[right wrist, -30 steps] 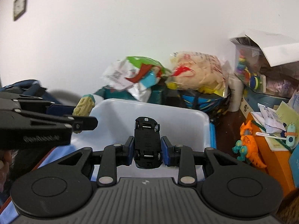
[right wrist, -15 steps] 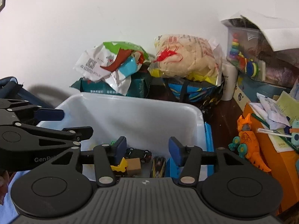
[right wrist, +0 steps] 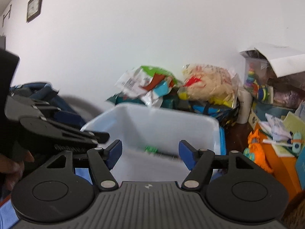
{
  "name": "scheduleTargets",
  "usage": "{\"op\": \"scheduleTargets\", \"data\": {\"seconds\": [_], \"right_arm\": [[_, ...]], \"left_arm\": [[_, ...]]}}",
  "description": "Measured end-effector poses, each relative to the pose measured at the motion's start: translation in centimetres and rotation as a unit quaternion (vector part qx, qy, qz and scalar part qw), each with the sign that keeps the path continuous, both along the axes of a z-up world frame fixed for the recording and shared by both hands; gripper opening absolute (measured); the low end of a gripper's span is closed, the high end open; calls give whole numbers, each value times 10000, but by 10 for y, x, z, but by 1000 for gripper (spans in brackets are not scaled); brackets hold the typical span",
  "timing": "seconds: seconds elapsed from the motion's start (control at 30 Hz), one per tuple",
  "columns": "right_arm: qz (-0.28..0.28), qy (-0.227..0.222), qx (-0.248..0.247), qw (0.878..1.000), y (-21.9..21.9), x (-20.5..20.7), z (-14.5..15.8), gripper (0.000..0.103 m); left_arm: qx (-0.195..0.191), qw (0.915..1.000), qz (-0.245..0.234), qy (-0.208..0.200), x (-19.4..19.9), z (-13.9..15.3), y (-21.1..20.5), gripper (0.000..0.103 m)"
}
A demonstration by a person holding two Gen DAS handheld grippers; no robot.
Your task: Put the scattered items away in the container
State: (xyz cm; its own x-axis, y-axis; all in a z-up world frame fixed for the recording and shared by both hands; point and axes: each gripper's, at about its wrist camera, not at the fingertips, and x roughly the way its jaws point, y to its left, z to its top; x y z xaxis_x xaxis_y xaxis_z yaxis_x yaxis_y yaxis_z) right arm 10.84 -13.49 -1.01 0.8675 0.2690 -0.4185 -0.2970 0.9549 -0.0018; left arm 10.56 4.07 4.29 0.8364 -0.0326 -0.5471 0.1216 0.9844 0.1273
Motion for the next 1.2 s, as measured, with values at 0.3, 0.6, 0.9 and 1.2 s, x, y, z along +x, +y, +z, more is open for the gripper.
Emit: {"op": "scheduleTargets", "data": {"seconds": [0.3,0.6,0.9,1.2], "right_arm": [[670,805,-627,9925,24,-25,-63,61],[880,644,-683,9917,68,-17,-117,55],[496,949,-522,9929,87,10,-134,23],[226,999,-532,9933,54,-14,-123,22]], "left_arm": [[-21,9954,-287,909,-27,-59,7,73],[-451,9872,-160,1519,22,-96,-9,69],[-649,9838,-418,1618,40,-119,-2,24],[-90,9862,-743,1475,22,-106,3,24]]}}
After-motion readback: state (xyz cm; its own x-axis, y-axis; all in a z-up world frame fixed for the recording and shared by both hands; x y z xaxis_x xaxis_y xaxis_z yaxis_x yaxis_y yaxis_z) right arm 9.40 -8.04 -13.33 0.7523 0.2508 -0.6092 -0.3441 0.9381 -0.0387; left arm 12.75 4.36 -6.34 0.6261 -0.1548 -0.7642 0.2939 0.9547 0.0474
